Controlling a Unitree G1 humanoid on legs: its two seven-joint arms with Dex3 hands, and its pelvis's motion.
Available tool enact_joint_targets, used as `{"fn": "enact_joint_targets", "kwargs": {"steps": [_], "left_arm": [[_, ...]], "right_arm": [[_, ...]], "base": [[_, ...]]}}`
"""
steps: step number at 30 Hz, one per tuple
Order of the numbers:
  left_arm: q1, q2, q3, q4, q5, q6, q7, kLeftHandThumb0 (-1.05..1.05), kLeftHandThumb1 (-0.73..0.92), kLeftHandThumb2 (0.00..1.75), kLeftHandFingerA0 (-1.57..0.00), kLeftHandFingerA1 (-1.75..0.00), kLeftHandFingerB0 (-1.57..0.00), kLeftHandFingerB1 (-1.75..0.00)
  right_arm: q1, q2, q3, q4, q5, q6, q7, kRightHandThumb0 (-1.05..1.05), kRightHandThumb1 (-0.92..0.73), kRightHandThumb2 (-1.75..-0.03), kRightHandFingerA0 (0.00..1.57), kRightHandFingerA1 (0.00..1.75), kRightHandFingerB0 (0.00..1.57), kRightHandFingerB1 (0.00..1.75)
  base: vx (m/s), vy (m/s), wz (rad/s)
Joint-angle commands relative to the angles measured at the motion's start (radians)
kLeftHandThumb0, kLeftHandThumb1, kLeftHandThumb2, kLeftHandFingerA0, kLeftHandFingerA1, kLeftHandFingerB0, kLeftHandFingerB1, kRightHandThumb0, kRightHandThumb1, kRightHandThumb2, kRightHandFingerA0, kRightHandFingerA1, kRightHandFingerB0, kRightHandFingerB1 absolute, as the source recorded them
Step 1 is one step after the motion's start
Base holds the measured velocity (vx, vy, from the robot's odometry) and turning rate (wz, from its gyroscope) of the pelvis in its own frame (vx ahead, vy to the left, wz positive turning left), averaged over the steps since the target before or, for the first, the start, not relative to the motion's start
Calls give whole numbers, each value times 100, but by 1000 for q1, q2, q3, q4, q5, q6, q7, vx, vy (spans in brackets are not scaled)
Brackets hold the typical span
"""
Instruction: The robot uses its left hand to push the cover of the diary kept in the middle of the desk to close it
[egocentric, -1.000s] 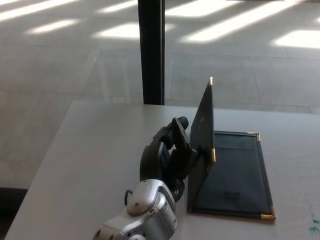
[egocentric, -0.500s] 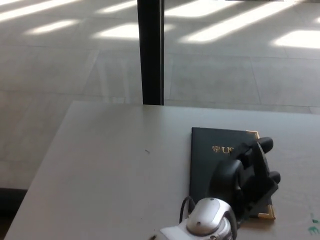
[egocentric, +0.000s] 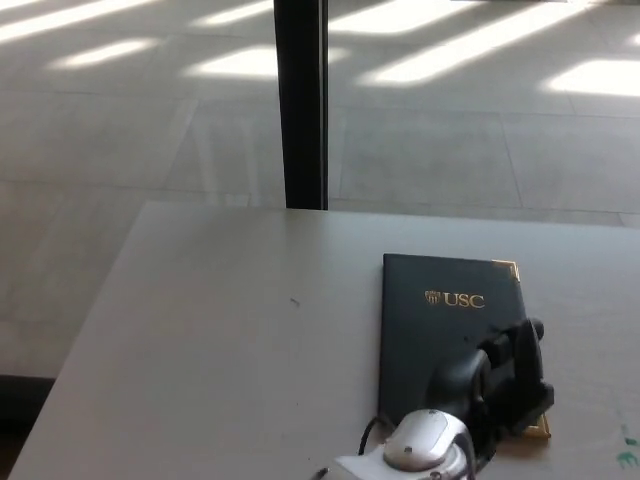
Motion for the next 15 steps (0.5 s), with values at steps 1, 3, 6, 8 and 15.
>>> {"fn": "enact_joint_targets", "kwargs": {"steps": [1, 3, 6, 8, 15], "left_arm": [[-116, -15, 240, -128, 1, -42, -44, -98, 92, 92, -29, -48, -21, -43], [-151, 75, 370, -209, -45, -32, -63, -98, 91, 93, -32, -47, -21, -43], [-155, 120, 491, -262, -95, -49, -57, -100, 92, 82, -40, -54, -31, -49], [-149, 177, 569, -306, -95, -32, -17, -100, 91, 89, -34, -55, -29, -48], [-38, 350, 890, -336, -210, -40, -3, -104, 92, 77, -30, -53, -26, -48]], "right_arm": [[13, -33, -5, 2, 25, 1, 28, -73, -92, -74, 51, 79, 54, 54], [13, -32, -6, 0, 23, 1, 21, -74, -92, -73, 52, 76, 56, 54], [12, -29, -7, -8, 20, 7, 5, -73, -92, -73, 53, 75, 58, 54], [25, -36, -3, -12, 11, 6, 9, -73, -92, -73, 53, 73, 58, 53], [14, -40, -11, -13, 18, 22, -4, -72, -92, -72, 58, 82, 60, 54]], "base": [[0, 0, 0], [0, 0, 0], [0, 0, 0], [0, 0, 0], [0, 0, 0]]}}
